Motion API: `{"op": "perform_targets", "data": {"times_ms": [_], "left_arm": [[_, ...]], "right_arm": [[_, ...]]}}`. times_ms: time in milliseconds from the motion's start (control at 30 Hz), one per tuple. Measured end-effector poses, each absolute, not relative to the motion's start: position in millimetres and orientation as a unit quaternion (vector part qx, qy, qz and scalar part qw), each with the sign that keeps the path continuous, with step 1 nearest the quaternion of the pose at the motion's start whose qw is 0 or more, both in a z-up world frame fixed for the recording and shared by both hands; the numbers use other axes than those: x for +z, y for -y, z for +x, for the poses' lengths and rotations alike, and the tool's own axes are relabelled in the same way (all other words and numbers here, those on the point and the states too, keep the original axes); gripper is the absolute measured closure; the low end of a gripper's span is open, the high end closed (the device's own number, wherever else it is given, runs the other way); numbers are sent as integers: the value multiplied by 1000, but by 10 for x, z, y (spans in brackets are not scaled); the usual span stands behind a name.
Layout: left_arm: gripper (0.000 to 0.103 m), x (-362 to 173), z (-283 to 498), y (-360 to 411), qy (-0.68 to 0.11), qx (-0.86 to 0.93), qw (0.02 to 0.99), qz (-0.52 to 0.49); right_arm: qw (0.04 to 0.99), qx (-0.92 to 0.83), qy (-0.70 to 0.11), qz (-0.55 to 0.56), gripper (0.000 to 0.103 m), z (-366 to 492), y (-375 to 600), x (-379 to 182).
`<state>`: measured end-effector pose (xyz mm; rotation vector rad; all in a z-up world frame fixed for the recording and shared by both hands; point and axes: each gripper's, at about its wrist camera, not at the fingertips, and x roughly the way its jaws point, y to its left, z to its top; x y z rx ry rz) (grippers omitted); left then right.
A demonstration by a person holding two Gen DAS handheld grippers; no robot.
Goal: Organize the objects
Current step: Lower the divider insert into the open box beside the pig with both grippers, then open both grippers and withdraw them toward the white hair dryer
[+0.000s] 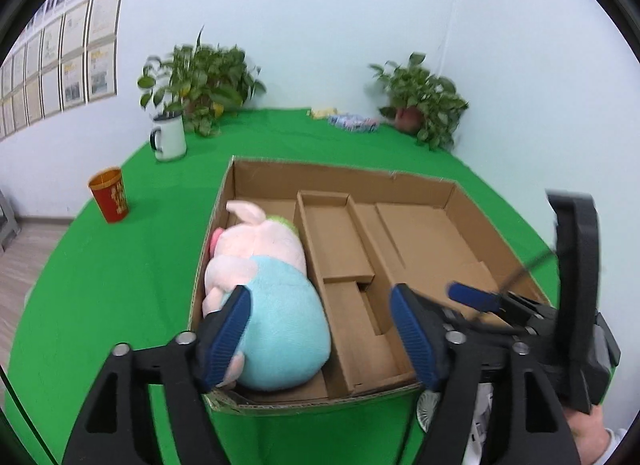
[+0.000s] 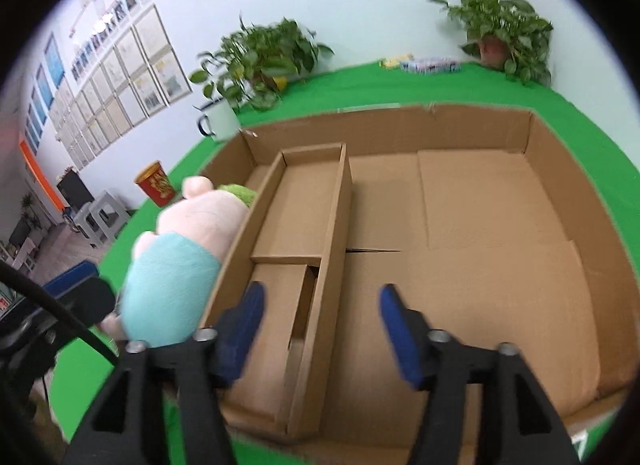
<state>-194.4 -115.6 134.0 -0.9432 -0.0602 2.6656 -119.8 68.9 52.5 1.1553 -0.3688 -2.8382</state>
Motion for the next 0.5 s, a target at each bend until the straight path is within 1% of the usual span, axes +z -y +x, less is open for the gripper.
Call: {"op": "perform_targets", "data": {"times_ms": [33, 67, 100, 167, 267, 500], "left_arm": [[11, 1376, -1868, 1143, 20, 934, 161, -318], [6, 1413, -1780, 1134, 18, 937, 164, -306], [1, 1445, -1674, 1121, 15, 943, 159, -292], [1, 1485, -1486, 1080, 11, 952, 150, -266], [1, 1501, -1237, 996, 5, 958, 148, -246], [1, 1513, -882, 873, 13, 958, 154, -241]], "right_arm": [[25, -922, 108, 372, 33, -1097, -697, 554], [14, -927, 89, 363, 30, -955, -699, 589], [-3, -934, 71, 349, 22, -807, -701, 619], [-32, -944, 47, 324, 20, -484, -693, 666], [-45, -952, 40, 300, 20, -146, -697, 733], [-66, -961, 38, 265, 19, 321, -696, 854]]}}
